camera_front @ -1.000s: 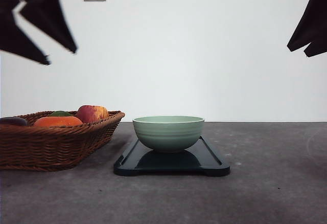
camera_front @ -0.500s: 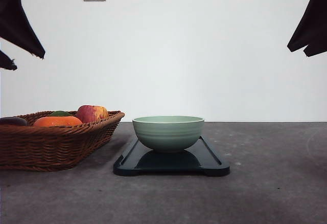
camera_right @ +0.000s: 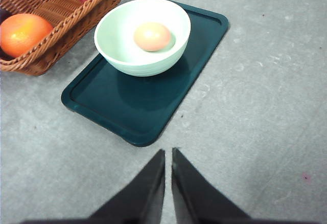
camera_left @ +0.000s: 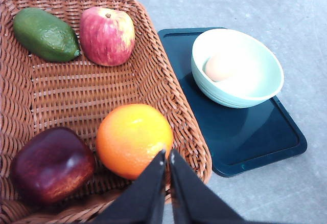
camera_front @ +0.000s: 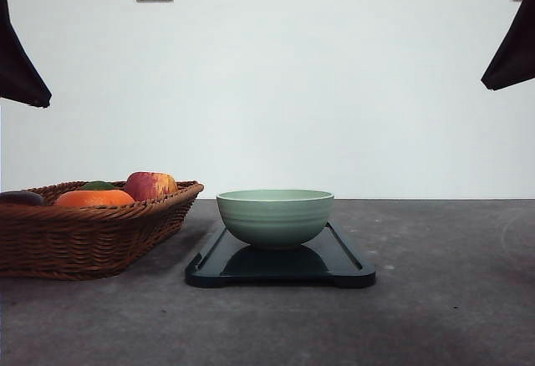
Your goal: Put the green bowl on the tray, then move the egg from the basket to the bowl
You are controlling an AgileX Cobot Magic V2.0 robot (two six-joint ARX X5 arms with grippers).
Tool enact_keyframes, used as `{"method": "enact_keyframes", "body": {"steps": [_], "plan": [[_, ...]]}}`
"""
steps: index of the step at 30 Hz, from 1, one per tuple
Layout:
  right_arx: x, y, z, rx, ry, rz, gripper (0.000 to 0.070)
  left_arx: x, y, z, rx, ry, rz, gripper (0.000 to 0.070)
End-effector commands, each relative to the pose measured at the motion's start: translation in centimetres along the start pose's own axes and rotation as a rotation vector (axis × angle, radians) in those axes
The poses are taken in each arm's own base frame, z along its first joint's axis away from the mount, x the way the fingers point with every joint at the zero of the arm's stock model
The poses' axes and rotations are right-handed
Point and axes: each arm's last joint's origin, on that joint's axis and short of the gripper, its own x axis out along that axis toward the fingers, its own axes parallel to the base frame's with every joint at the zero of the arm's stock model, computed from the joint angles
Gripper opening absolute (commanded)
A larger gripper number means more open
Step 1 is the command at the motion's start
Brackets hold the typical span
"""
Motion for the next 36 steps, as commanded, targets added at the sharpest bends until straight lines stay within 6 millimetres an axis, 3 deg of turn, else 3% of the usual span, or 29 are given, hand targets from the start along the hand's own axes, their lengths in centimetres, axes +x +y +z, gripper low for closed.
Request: {"method": "enact_keyframes", "body": {"steps": [1,8,14,25,36], "plan": [[-0.1,0.1,0.4,-0.008,-0.023,0.01,0.0015,0.0,-0.1,0.3,0.013,-0.011,-0.004,0.0],[-0.1,0.1,0.5,-0.009,-0.028,0.01,0.0014,-0.1,-0.1,0.3,0.013,-0.014,-0.005,0.0],[-0.1,0.1,0.5,-0.009,-0.028,0.011,0.0015,-1.3,0.9,-0.1,0.064,-0.109,0.033,0.0],[-0.1,0.1,0.5,-0.009,-0.028,0.01,0.0015,-2.5,5.2,-7.3,0.032,-0.337,0.262,0.0],[-0.1,0.1,0.5,-0.009,-0.028,0.01,0.0015,-1.8,6.7,-10.7,0.007,-0.375,0.35,0.0]]}}
